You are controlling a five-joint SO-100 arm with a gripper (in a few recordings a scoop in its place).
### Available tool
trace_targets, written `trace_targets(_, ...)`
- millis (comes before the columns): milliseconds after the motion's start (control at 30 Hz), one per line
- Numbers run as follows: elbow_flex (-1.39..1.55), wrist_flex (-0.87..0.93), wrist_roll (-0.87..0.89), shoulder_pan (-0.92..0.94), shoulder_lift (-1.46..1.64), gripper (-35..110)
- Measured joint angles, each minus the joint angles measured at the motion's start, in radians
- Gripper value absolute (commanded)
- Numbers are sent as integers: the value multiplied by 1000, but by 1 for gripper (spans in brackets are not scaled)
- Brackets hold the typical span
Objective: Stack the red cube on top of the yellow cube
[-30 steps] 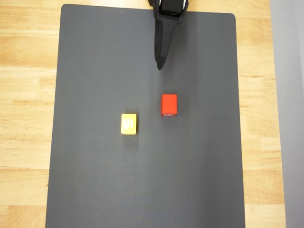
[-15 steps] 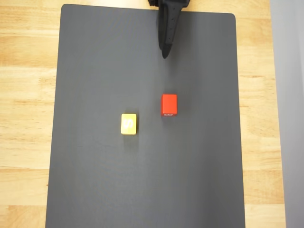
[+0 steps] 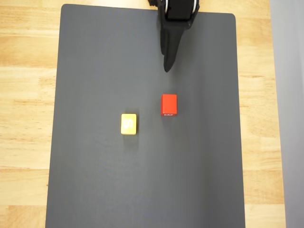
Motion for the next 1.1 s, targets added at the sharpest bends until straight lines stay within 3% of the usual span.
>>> trace_targets(500, -210, 101, 17, 25, -305, 19)
trace_targets(1100, -419, 26, -6, 58, -767, 27)
